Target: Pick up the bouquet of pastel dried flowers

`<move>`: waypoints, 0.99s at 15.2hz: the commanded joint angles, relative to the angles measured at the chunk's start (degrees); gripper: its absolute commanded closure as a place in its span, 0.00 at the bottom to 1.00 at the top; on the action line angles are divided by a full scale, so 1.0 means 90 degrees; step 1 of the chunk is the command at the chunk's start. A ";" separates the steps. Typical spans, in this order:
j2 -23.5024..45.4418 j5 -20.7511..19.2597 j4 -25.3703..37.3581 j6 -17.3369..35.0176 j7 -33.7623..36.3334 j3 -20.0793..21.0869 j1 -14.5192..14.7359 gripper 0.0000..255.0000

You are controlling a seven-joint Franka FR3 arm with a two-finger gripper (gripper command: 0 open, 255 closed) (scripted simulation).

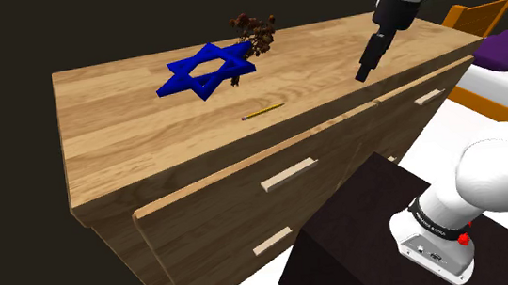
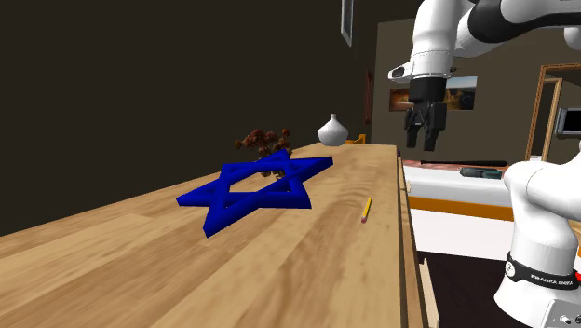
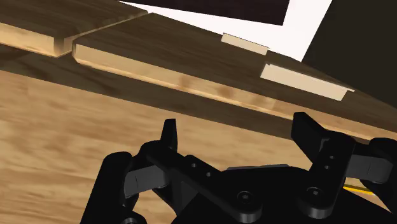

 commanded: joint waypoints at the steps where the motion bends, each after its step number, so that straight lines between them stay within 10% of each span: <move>1: 0.0000 0.0000 0.0000 0.0000 0.0000 0.0000 0.0000 0.00; 15: 0.2480 0.0030 0.1506 0.2232 0.3956 0.1945 -0.0959 0.00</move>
